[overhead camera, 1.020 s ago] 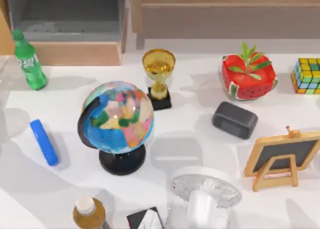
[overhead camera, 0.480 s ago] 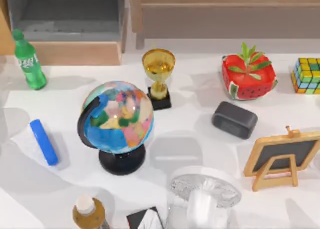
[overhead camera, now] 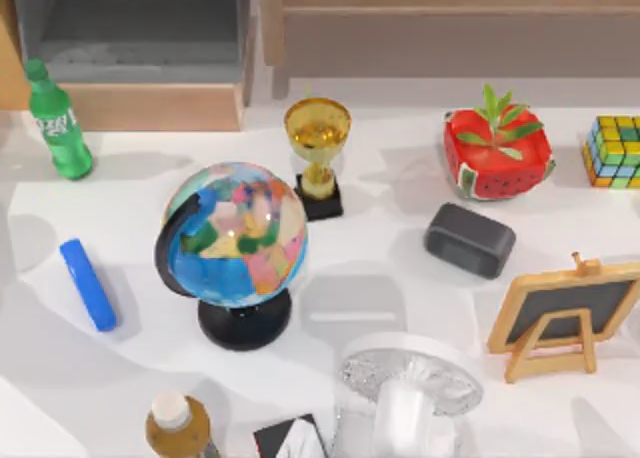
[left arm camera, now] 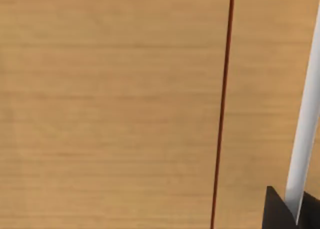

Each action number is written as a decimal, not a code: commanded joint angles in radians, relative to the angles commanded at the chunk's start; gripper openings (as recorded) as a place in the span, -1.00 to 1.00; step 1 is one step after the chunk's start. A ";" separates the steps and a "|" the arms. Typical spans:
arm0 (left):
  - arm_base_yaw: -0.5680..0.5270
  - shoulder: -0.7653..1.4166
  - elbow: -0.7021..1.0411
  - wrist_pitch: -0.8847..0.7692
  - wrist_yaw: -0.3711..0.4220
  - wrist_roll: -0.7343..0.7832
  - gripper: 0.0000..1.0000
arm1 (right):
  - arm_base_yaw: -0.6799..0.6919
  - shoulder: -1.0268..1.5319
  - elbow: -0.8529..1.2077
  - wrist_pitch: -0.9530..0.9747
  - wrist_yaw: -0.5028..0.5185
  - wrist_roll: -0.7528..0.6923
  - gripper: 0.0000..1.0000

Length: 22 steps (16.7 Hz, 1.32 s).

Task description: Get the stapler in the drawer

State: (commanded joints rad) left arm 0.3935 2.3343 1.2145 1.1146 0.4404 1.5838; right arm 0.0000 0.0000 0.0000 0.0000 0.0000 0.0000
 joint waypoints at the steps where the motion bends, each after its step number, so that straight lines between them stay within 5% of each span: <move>1: 0.004 0.009 -0.001 -0.009 0.000 -0.005 -1.00 | 0.000 0.000 0.000 0.000 0.000 0.000 1.00; 22: 0.142 -0.193 -0.468 0.235 0.137 0.002 -1.00 | 0.000 0.000 0.000 0.000 0.000 0.000 1.00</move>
State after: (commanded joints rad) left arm 0.5356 2.1412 0.7467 1.3498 0.5771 1.5856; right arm 0.0000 0.0000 0.0000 0.0000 0.0000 0.0000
